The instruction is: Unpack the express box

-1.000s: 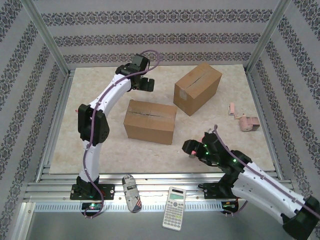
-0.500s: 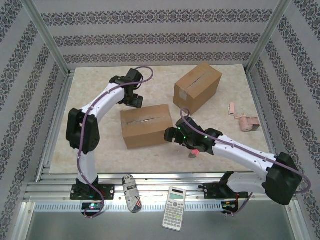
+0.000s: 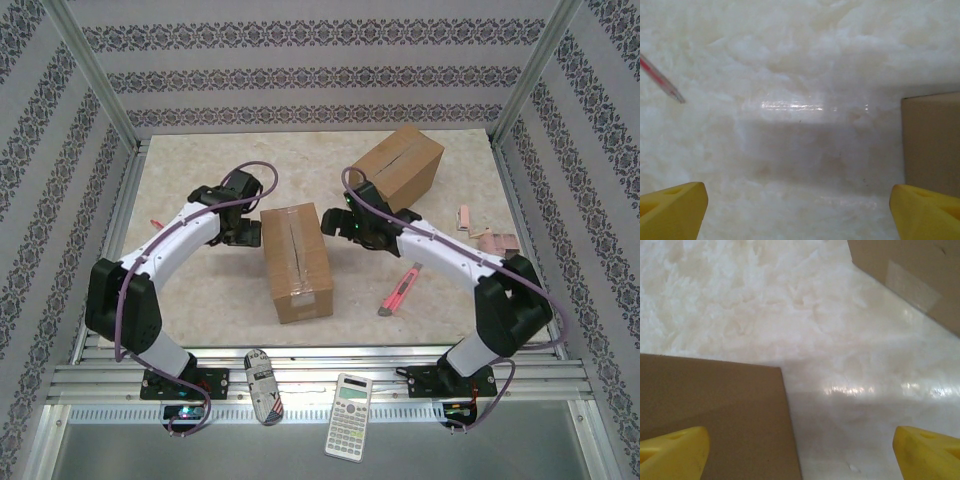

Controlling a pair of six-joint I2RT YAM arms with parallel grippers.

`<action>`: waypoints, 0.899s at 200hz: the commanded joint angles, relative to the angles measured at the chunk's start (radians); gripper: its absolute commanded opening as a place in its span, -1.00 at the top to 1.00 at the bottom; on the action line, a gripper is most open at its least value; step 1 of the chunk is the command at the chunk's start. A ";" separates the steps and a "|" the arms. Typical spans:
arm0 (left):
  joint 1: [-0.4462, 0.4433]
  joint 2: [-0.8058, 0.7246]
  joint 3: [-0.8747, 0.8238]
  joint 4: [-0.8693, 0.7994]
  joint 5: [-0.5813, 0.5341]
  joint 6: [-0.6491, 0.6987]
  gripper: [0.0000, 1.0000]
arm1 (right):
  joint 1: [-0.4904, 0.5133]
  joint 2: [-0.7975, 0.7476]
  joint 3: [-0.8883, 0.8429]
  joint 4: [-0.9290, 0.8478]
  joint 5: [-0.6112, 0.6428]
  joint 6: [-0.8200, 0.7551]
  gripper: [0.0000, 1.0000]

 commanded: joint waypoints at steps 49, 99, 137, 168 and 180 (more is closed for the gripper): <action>-0.065 0.039 0.015 0.083 0.077 -0.036 -0.88 | 0.023 0.143 0.156 0.081 -0.130 -0.046 -0.87; -0.059 -0.053 0.016 -0.087 -0.088 -0.140 -0.93 | -0.003 0.063 0.206 -0.043 -0.058 -0.143 -0.89; -0.053 -0.226 -0.051 -0.103 -0.031 -0.198 -0.95 | -0.004 -0.027 0.228 -0.165 0.006 -0.211 -0.90; -0.053 -0.333 -0.108 0.039 0.223 -0.190 -0.98 | -0.002 -0.081 0.222 -0.235 0.022 -0.231 -0.90; -0.053 -0.362 -0.136 0.097 0.277 -0.204 -1.00 | 0.000 -0.103 0.209 -0.238 0.014 -0.231 -0.90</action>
